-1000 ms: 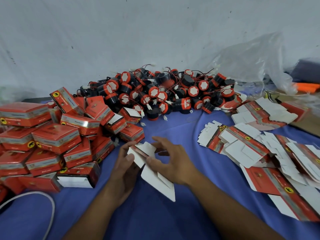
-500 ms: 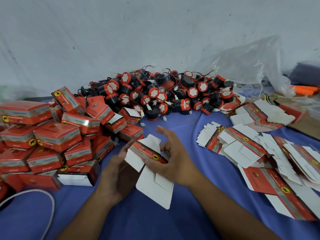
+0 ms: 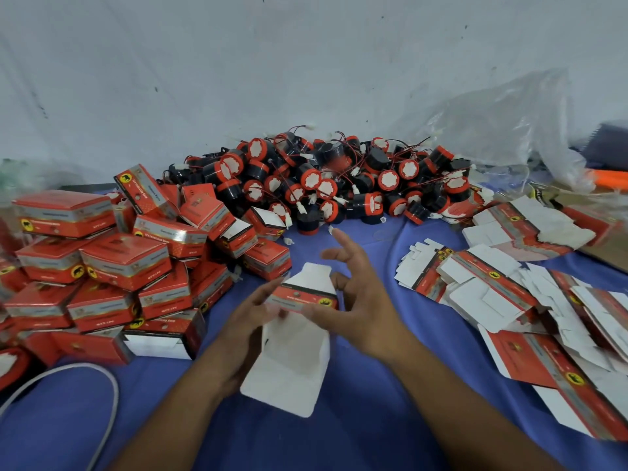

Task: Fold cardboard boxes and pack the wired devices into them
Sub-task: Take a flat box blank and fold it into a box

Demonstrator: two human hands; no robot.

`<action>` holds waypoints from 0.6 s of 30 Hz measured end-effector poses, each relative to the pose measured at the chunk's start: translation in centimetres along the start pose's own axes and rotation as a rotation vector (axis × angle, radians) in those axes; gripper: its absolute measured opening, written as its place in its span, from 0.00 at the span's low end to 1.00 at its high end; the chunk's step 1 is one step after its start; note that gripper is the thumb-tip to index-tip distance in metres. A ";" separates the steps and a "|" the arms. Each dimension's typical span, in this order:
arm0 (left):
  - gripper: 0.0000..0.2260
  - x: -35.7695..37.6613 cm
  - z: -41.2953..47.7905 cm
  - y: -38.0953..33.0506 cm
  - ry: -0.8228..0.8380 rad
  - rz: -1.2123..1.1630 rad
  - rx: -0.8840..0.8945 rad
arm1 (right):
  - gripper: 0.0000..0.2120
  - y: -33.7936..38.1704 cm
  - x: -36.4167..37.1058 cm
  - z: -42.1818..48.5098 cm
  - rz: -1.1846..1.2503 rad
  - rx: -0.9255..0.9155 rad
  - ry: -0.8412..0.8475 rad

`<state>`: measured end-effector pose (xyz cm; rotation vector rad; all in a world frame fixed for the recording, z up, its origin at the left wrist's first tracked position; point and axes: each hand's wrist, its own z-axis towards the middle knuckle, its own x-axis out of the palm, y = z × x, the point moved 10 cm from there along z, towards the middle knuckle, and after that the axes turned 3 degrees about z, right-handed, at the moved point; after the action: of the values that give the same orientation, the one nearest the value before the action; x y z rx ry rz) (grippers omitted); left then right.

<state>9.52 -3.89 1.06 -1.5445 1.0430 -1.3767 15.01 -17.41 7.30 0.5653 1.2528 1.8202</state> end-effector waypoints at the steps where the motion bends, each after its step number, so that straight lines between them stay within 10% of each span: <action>1: 0.27 0.3 0.1 -0.1 0.005 0.035 0.015 | 0.45 0.0 -0.3 0.0 -0.006 -0.009 -0.011; 6: 0.31 0.0 0.0 -1.5 -0.027 0.058 0.208 | 0.41 -1.0 -1.3 0.1 -0.297 -0.014 -0.124; 10: 0.38 0.9 -0.4 -2.5 0.003 0.195 0.329 | 0.34 -4.7 -1.0 0.2 0.006 0.307 -0.058; 18: 0.35 1.3 -0.6 -1.5 -0.015 0.546 0.279 | 0.26 -4.9 -0.6 0.2 0.124 0.291 -0.020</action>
<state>9.15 -4.60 2.93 -0.9683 1.1051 -1.0678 17.35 -17.01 2.98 0.8348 1.5099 1.7376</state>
